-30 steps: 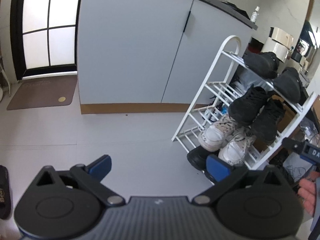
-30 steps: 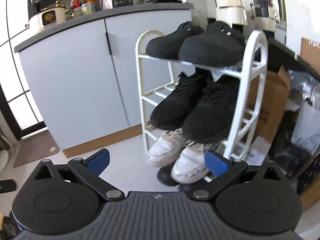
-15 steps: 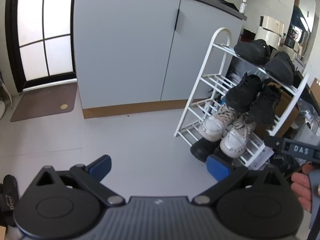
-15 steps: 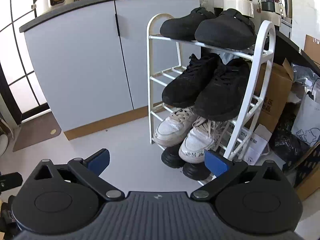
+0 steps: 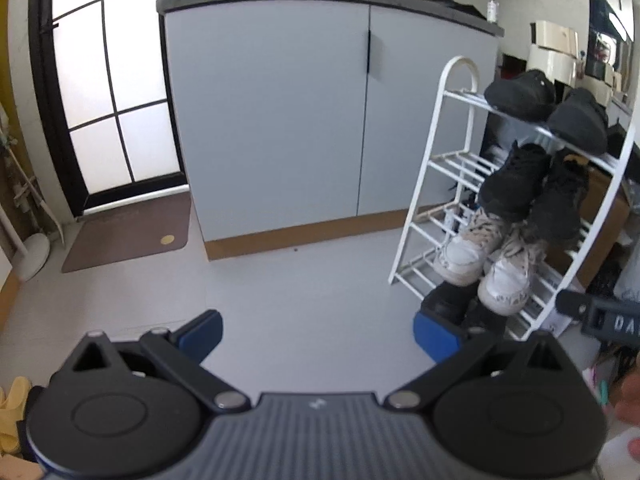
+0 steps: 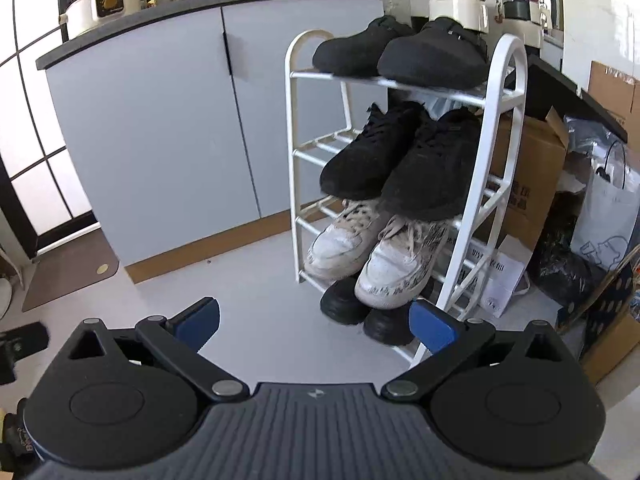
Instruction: Organize scattered shoes
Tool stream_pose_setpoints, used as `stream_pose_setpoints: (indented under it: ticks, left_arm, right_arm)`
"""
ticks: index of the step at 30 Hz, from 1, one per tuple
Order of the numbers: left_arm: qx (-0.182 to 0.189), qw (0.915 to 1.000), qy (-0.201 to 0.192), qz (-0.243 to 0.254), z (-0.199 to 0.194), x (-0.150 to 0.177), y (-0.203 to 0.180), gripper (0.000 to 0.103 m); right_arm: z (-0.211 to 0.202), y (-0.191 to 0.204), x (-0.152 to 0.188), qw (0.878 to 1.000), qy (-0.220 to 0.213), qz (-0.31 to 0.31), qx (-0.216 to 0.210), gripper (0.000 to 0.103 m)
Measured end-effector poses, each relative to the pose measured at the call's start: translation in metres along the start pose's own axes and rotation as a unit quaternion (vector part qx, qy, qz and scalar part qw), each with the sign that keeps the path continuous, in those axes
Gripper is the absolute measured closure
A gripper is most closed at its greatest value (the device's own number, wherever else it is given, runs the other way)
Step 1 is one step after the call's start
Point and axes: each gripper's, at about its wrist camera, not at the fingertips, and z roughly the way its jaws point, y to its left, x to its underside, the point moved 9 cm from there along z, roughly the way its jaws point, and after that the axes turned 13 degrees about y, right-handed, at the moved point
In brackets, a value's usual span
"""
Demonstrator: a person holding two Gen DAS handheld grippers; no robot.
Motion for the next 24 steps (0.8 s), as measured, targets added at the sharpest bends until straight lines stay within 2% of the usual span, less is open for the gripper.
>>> stream_pose_setpoints:
  ticks: [3,8,11,19,24]
  left_arm:
    - [0.005,0.9999,0.010,-0.002,0.002,0.007,-0.001,0.000]
    - [0.037,0.9988,0.023,0.025,0.001,0.019,-0.012,0.000]
    - [0.039,0.9986,0.027,0.024,0.000,0.023,-0.011,0.000]
    - [0.035,0.9978,0.053,-0.018,0.002,0.026,0.006,0.000]
    - [0.036,0.9974,0.061,-0.013,0.002,0.029,0.008,0.000]
  right_arm:
    - [0.001,0.006,0.012,1.000,0.011,-0.003,-0.008,0.000]
    - [-0.003,0.018,0.026,0.999,0.021,-0.008,-0.028,0.000]
    - [-0.003,0.024,0.030,0.999,0.026,-0.014,-0.036,0.000]
    - [-0.002,0.035,0.031,0.999,0.026,-0.023,-0.031,0.000]
    - [-0.002,0.043,0.035,0.998,0.027,-0.035,-0.035,0.000]
